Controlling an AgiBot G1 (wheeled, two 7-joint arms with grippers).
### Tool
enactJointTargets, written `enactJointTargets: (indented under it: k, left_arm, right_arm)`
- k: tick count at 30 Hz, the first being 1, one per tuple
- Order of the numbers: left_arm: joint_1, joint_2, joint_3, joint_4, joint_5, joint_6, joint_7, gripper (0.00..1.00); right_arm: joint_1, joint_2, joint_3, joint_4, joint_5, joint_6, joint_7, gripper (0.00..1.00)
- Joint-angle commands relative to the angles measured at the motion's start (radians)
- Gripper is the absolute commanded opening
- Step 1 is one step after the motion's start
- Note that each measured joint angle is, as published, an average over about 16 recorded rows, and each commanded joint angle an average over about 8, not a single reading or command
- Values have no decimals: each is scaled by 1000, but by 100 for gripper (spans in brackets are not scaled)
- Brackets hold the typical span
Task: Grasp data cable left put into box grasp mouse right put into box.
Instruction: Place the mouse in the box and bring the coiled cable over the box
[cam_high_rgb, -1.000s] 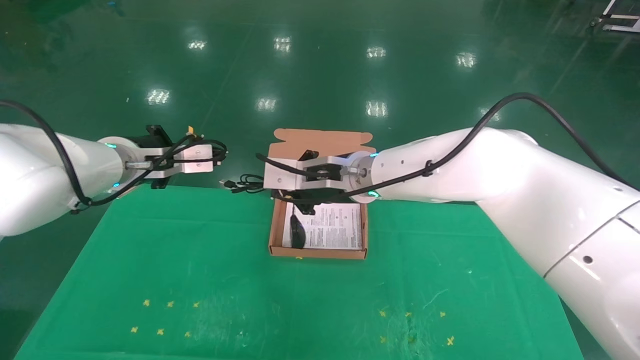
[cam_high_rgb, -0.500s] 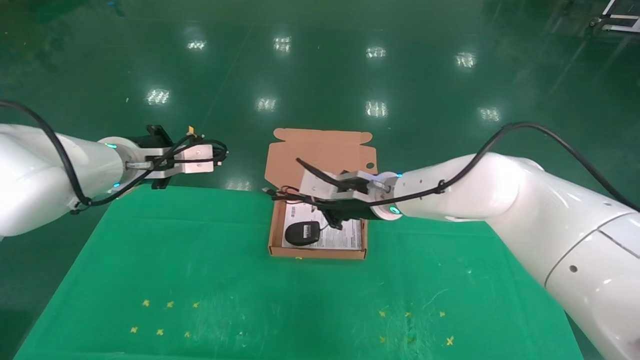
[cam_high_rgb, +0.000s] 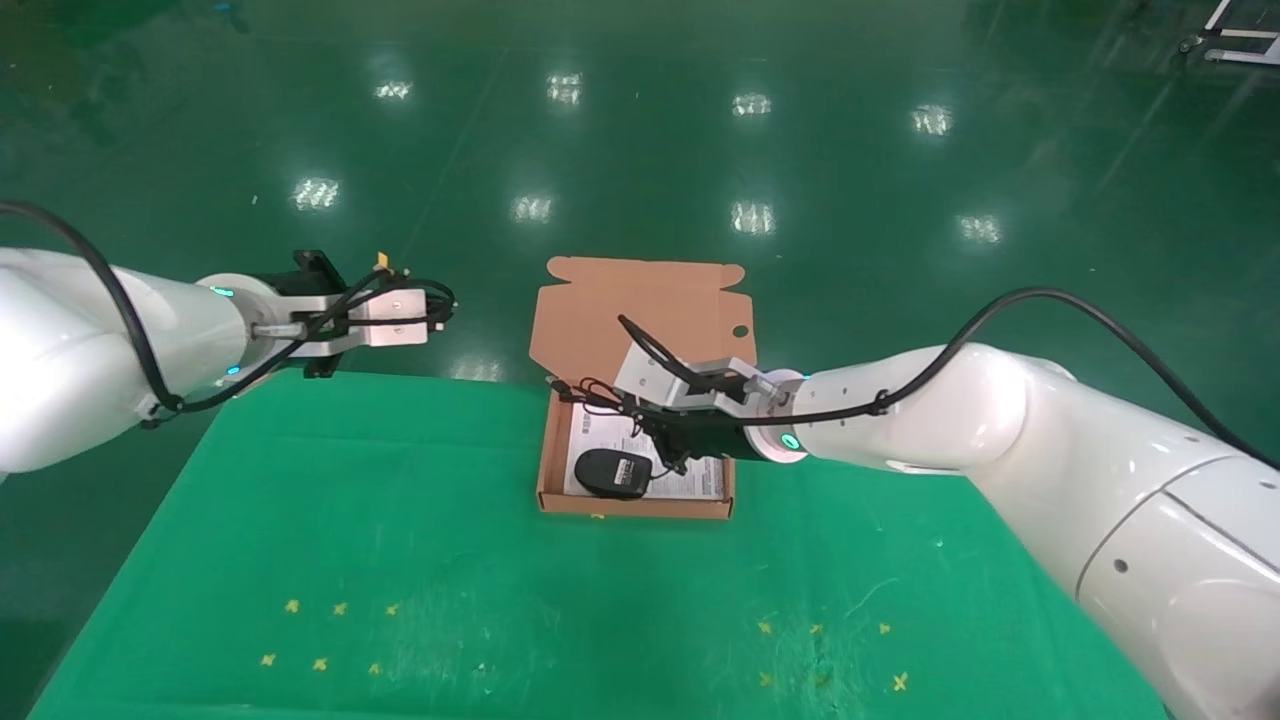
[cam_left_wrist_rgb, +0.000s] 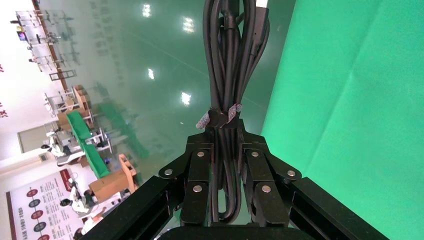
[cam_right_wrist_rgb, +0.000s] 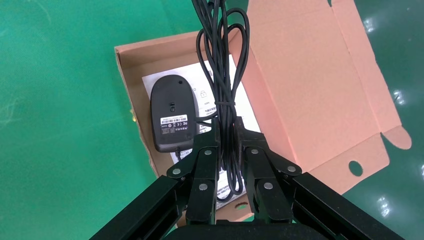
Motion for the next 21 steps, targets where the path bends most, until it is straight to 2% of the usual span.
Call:
enactJointTargets:
  k: [1, 4, 5, 21]
  left_arm:
    - [0, 0, 0, 0, 0, 0, 0, 0]
    - [0, 0, 0, 0, 0, 0, 0, 0]
    - [0, 0, 0, 0, 0, 0, 0, 0]
    - [14, 8, -2, 3, -19, -22, -2, 0]
  right_arm:
    - [-1, -1, -11, -2, 10, 7, 11, 59]
    - [1, -1, -23, -3, 15, 9, 17, 95]
    - [1, -1, -24, -3, 16, 9, 18, 100]
    - [0, 26, -25, 35, 16, 12, 24, 100]
